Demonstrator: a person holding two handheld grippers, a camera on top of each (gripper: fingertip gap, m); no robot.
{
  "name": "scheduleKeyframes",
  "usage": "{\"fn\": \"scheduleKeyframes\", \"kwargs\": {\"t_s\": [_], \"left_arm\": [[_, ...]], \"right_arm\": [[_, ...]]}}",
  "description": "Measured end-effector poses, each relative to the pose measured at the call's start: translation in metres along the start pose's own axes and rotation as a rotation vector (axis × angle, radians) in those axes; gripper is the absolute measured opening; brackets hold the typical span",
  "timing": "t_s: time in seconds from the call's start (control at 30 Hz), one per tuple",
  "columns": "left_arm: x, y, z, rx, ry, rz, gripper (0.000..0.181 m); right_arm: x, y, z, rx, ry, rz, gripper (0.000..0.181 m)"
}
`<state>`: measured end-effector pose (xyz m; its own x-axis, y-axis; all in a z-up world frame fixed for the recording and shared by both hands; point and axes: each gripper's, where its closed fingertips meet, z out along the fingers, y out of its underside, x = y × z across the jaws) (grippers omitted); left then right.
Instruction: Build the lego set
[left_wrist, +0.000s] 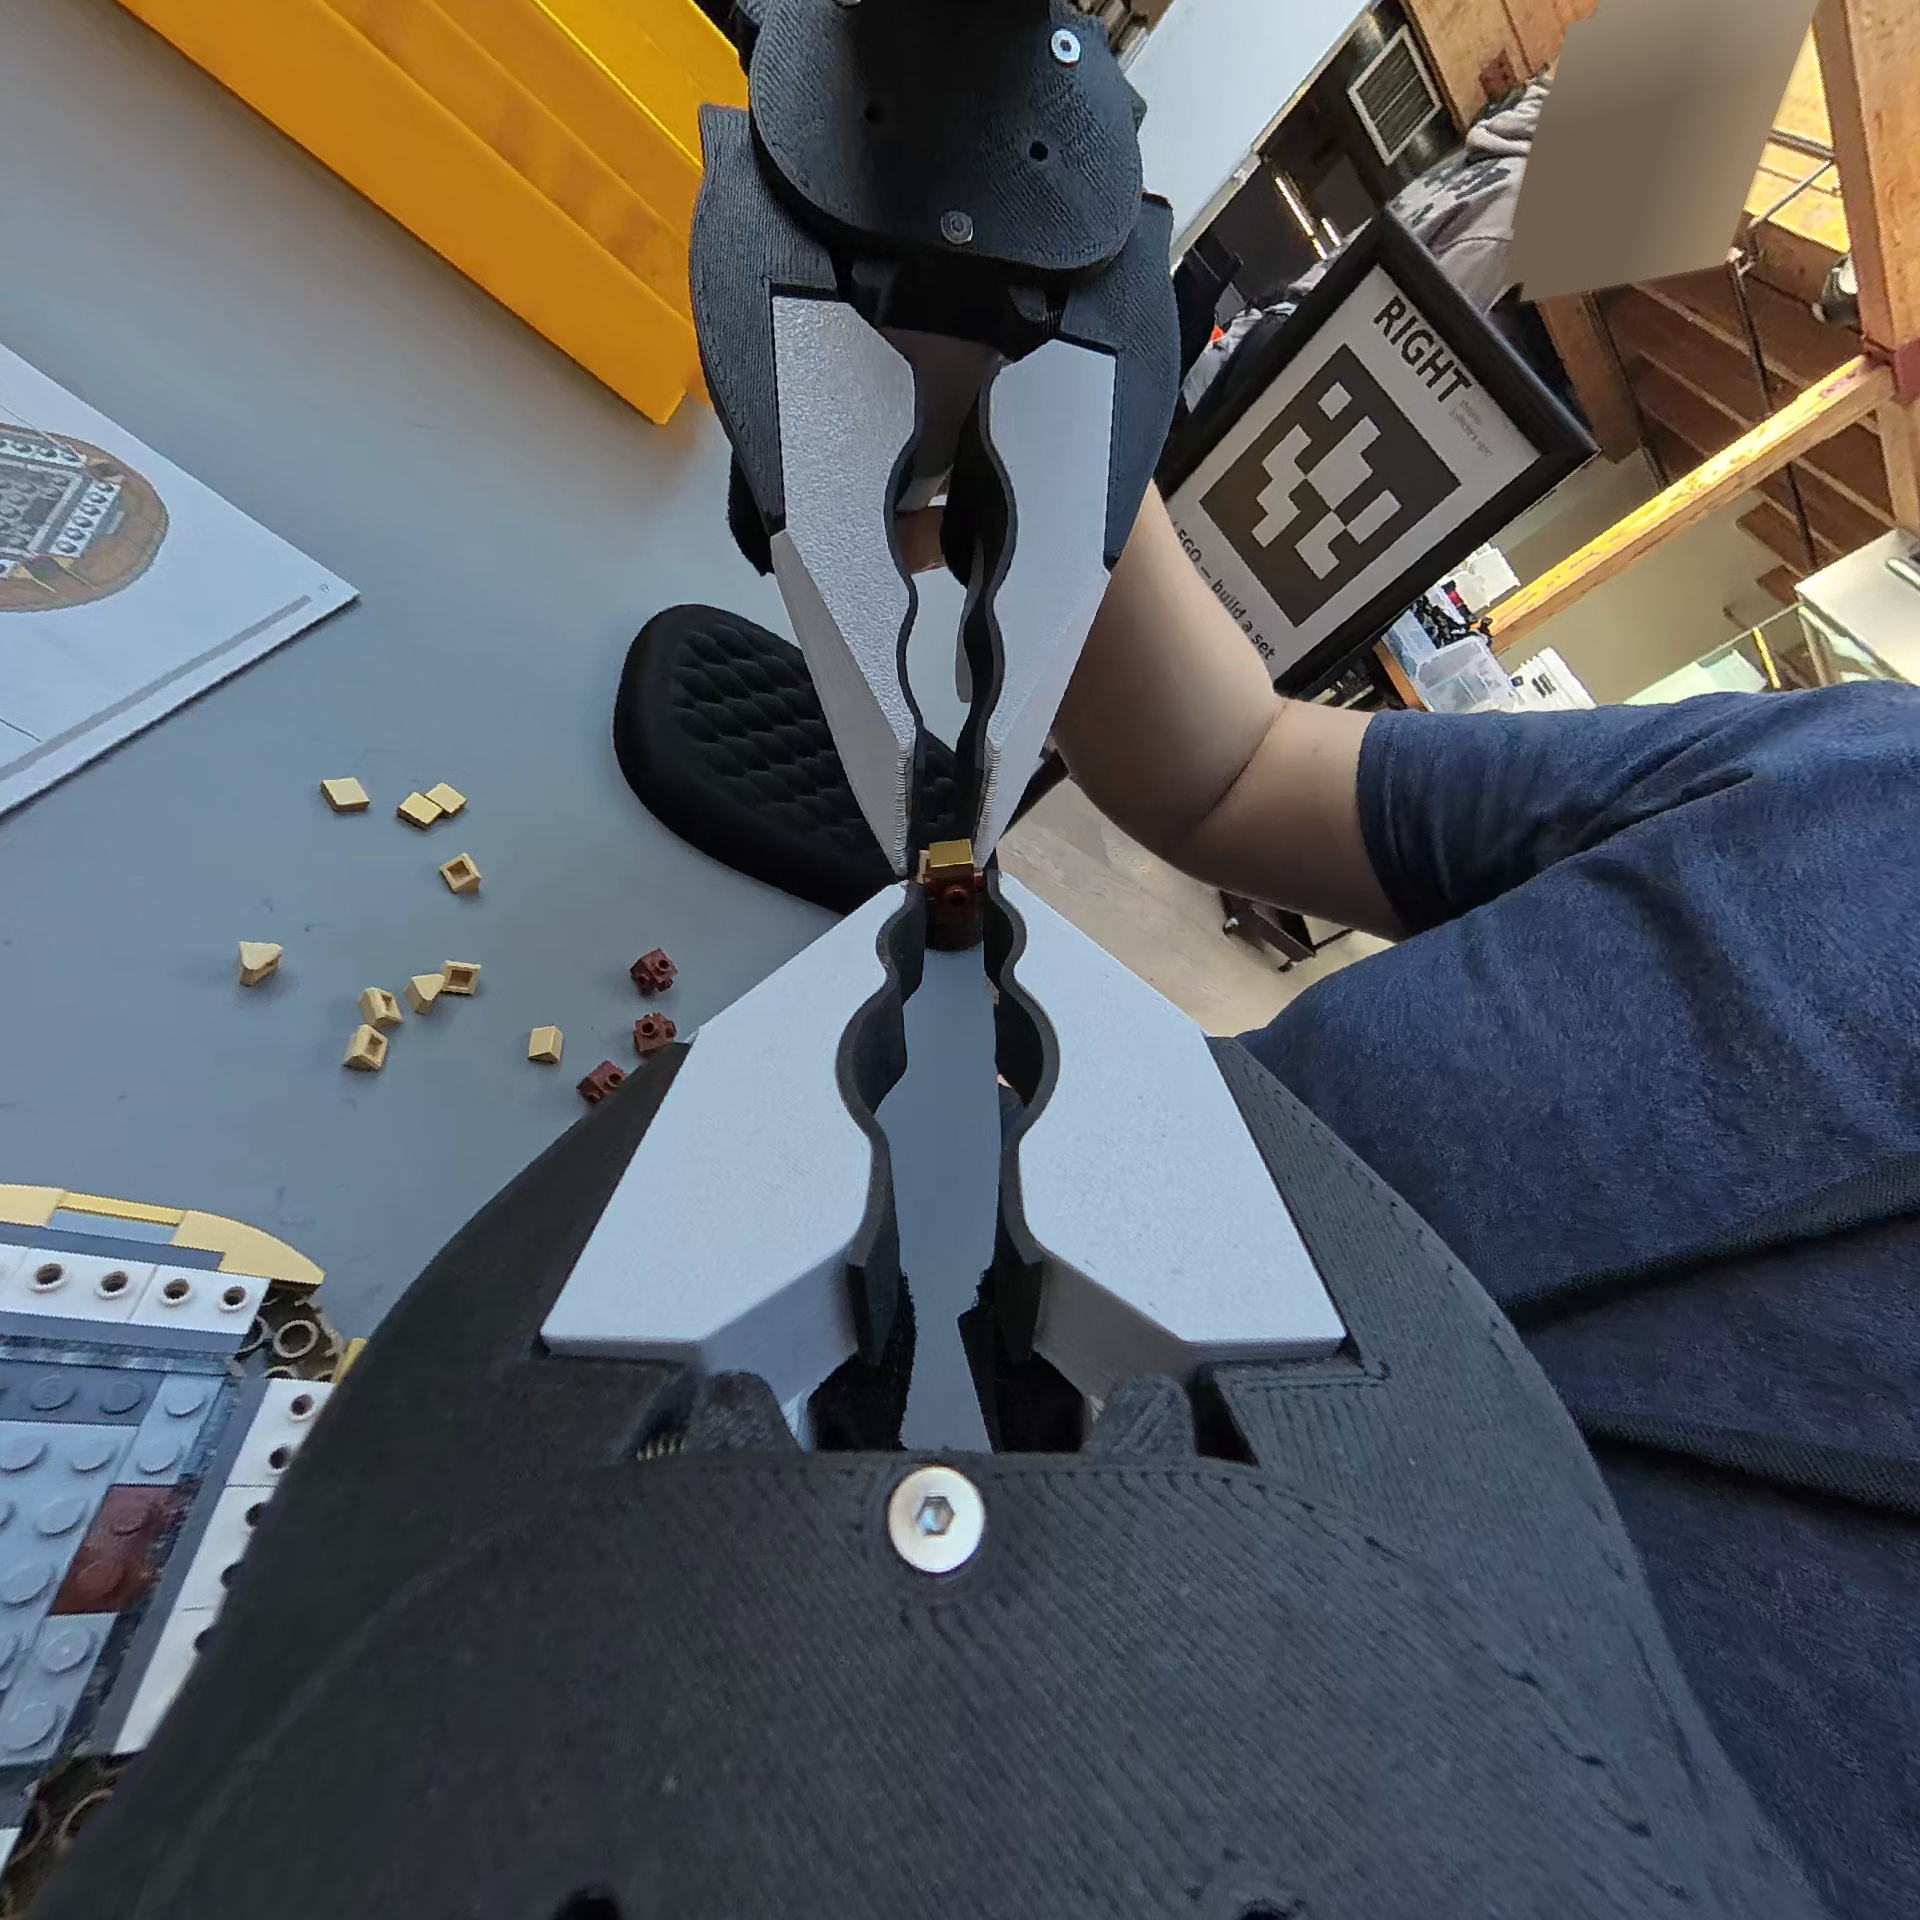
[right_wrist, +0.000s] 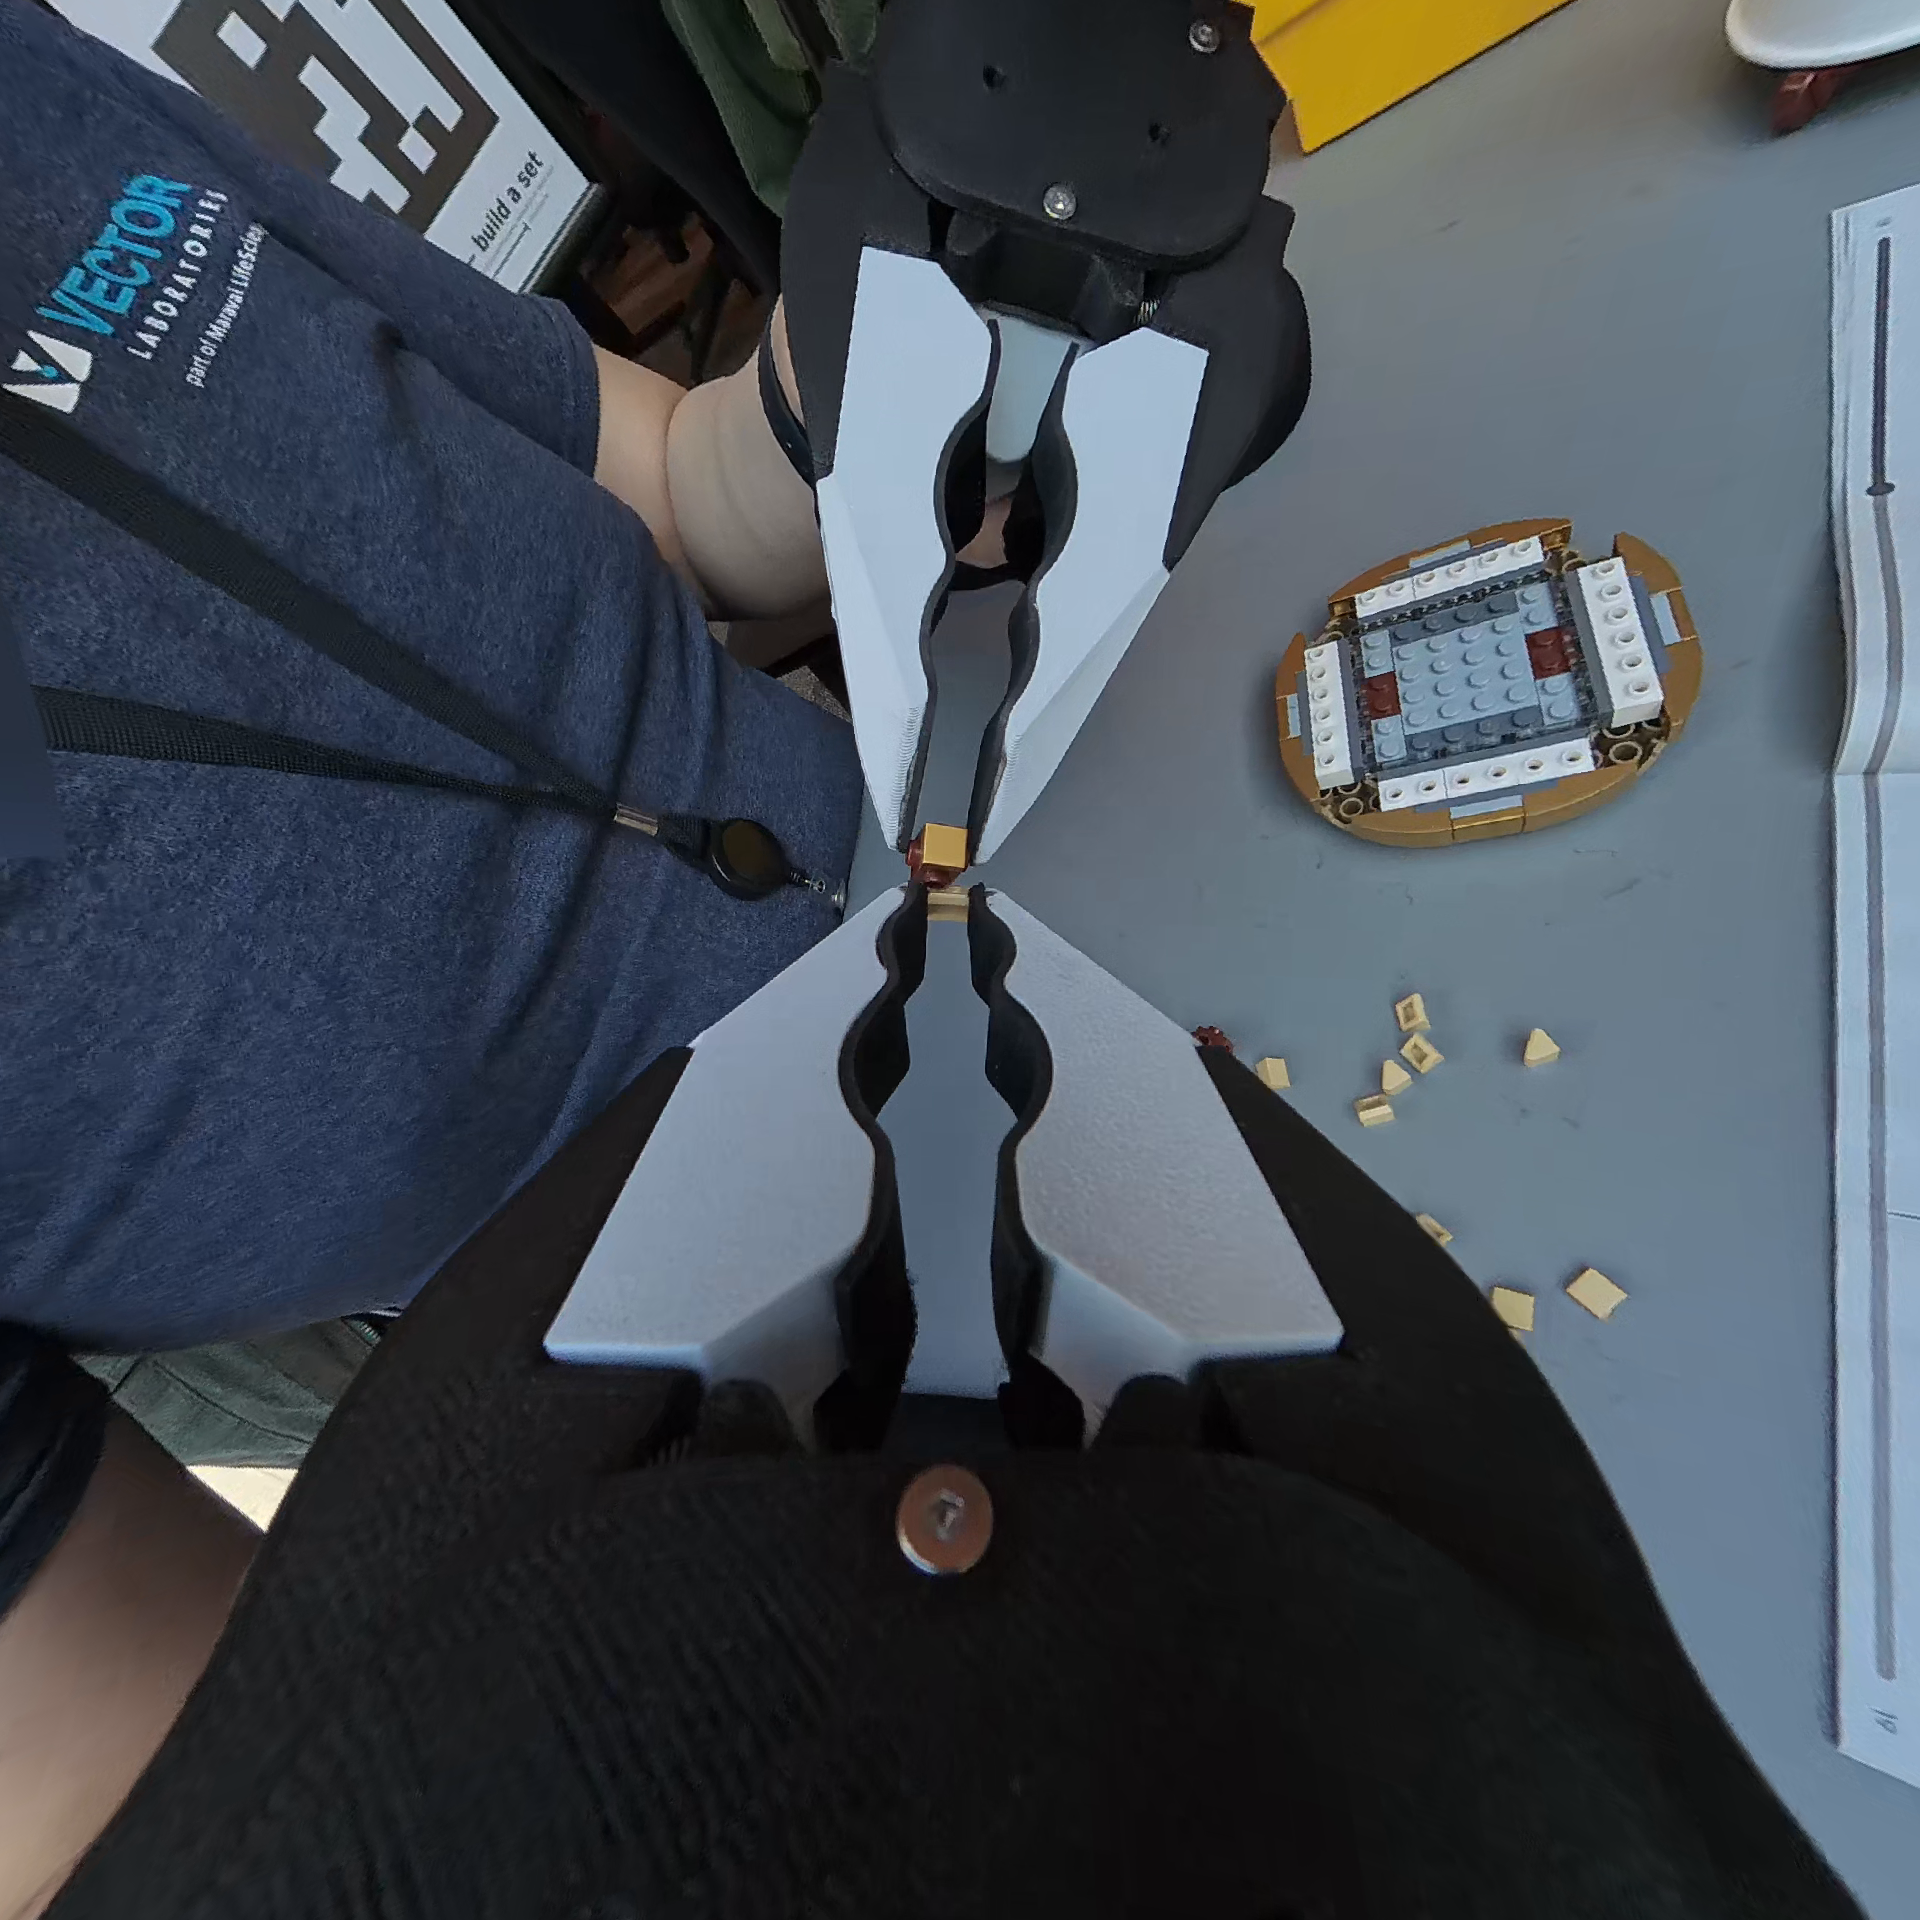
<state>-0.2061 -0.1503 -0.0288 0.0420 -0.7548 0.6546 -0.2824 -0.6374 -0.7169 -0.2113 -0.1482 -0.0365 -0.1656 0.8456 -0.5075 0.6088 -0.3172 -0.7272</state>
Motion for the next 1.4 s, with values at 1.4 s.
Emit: {"fn": "scheduleKeyframes", "kwargs": {"t_s": [1.4], "left_arm": [[0.019,-0.154,-0.110,0.259,-0.143,0.356,0.009]], "right_arm": [[0.016,-0.187,-0.071,0.539,0.057,-0.197,0.006]]}}
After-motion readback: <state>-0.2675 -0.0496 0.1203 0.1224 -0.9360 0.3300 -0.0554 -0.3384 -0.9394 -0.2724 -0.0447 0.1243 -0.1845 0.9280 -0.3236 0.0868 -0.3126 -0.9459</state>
